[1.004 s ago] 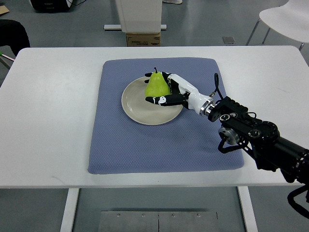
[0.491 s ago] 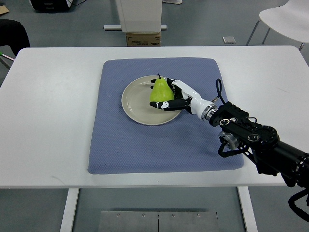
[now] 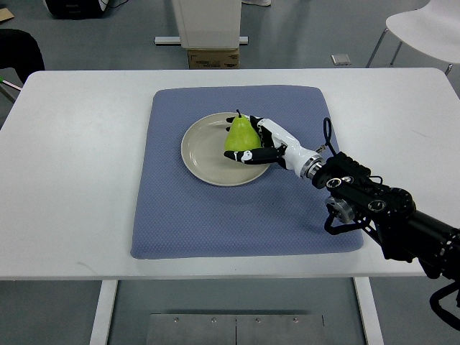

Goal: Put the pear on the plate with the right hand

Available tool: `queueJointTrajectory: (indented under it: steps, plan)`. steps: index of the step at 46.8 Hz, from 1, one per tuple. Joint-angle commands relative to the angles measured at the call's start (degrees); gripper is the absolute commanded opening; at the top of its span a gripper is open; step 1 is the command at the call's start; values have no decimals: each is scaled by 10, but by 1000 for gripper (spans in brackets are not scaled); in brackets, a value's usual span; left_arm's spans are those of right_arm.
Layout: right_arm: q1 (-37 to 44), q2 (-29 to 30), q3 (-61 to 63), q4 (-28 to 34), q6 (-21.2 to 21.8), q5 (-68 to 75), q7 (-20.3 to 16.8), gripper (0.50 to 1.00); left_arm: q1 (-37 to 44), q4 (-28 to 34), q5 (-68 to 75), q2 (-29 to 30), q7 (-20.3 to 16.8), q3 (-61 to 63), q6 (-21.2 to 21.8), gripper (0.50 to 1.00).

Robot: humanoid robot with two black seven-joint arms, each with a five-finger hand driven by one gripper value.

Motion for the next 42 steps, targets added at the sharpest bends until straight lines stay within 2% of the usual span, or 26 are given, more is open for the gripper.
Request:
queueJointTrajectory:
  steps: [1,7,11,27,42]
  plan:
    - [1,0,1,0,0,0,0,834,0,0,0,0,0,0,0,1000]
    - [1,0,1,0,0,0,0,933,0,0,0,0,0,0,0,1000]
    - [2,0,1,0,0,0,-1,979,0,0,0,0,0,0,0,1000]
    - [7,0,1,0,1,0,-5,998,0,0,0,0,0,0,0,1000]
    - [13,0,2,-1,21,0,-5,998,0,0,0,0,0,0,0,1000]
